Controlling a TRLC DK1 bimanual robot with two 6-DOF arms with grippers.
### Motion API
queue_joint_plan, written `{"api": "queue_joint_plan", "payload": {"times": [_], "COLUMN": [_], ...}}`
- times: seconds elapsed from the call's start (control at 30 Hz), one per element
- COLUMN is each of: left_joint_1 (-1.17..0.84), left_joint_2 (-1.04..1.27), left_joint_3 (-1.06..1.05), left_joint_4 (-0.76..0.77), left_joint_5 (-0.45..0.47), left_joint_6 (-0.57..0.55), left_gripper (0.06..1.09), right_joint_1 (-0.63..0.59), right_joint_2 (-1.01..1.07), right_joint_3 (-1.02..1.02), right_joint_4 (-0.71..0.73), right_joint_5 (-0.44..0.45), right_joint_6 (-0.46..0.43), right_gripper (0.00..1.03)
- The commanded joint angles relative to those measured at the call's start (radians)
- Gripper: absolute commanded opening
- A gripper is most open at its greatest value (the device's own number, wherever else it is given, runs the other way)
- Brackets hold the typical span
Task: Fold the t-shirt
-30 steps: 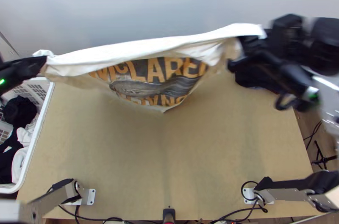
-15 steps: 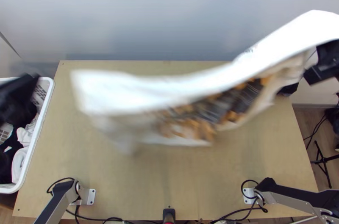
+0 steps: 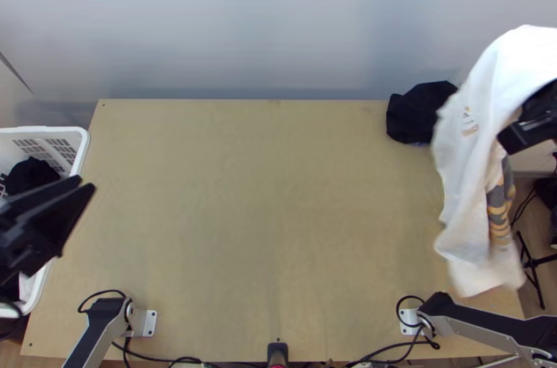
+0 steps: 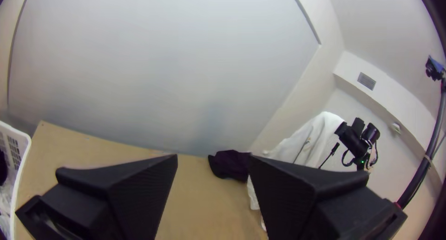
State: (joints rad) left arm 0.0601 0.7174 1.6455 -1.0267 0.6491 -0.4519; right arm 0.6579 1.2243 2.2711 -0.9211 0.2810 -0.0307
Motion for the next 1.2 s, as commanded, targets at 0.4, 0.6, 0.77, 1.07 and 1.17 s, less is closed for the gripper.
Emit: {"api": "queue_joint_plan", "payload": {"times": [0.4,0.6,0.77,1.07,1.17], "left_joint_1": [-0.016,-0.014,-0.013,-0.013,-0.013], "left_joint_2": [-0.072,-0.076,-0.092,-0.116,-0.121], "left_joint_3": [-0.302,-0.339,-0.388,-0.446,-0.461], "left_joint_4": [0.054,0.07,0.094,0.119,0.122], "left_joint_5": [-0.011,-0.023,-0.037,-0.058,-0.066], "left_joint_6": [0.131,0.139,0.137,0.139,0.137], "left_gripper": [0.85,0.85,0.85,0.85,0.85], "right_joint_1": [0.048,0.157,0.322,0.477,0.502], "right_joint_2": [0.083,0.213,0.334,0.52,0.503], "right_joint_3": [0.013,0.1,0.116,0.171,0.156], "right_joint_4": [0.05,0.288,0.519,1.082,1.03], "right_joint_5": [0.0,0.003,0.057,-0.02,0.041], "right_joint_6": [-0.021,-0.041,-0.144,-0.431,-0.411], "right_gripper": [0.03,0.03,0.03,0.03,0.03]}}
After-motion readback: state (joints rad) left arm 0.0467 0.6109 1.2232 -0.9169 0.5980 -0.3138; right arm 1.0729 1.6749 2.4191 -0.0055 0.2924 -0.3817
